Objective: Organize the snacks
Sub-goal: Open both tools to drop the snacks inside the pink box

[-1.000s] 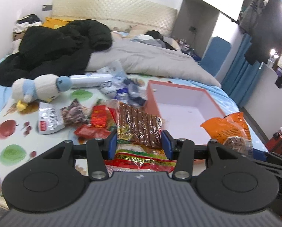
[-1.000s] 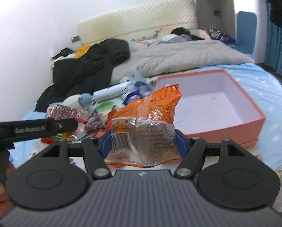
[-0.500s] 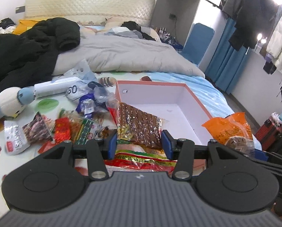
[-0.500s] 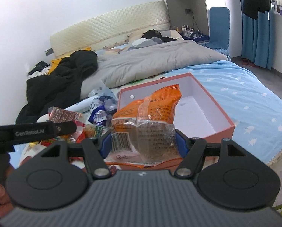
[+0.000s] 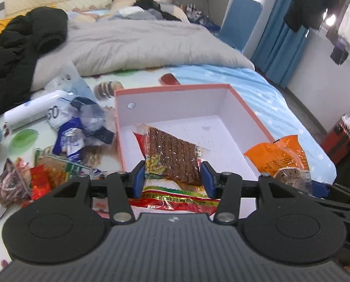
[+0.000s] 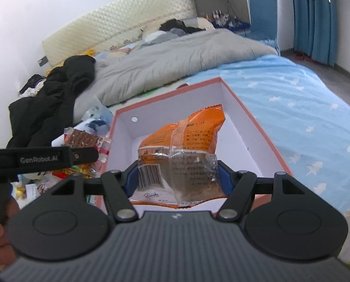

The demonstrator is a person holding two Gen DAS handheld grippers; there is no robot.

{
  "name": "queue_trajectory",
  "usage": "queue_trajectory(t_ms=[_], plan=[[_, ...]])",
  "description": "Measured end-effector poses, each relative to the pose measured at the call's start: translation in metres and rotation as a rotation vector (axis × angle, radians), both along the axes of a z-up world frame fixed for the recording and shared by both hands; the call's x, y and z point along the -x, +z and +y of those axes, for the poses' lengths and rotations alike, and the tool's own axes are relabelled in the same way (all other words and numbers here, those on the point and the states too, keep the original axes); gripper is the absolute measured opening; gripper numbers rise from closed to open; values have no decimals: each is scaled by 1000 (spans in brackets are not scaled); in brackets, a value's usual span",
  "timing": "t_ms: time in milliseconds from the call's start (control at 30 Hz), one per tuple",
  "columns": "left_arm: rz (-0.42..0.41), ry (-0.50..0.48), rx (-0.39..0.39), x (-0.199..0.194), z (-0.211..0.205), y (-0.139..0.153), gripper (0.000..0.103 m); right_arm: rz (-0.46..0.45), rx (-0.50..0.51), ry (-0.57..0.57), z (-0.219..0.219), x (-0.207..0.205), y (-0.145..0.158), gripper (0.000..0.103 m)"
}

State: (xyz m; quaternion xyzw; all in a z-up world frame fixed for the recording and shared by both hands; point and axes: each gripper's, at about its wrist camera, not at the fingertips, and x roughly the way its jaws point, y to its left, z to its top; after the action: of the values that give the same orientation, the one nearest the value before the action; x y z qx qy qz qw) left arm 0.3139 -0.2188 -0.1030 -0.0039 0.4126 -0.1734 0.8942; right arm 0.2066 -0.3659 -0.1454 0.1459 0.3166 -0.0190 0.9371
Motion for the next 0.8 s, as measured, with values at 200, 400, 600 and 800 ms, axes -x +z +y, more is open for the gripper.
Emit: queue_trajectory(t_ms=[200,400,600,800], plan=[[63,-18,-24,-35,-15,-30,55,49,-7,2,-14,-34,-23,69],[85,-25,-31,-53,-22,-44,59,94,-15,25,-21,-56,-40,69],[96,-19,-10,-55,-19,-47,70,130,-1,32,-23,-66,-47,73],[47,-35,-13,-37,-14,-29,70,129,-20,25,-26,-57,-41,80]])
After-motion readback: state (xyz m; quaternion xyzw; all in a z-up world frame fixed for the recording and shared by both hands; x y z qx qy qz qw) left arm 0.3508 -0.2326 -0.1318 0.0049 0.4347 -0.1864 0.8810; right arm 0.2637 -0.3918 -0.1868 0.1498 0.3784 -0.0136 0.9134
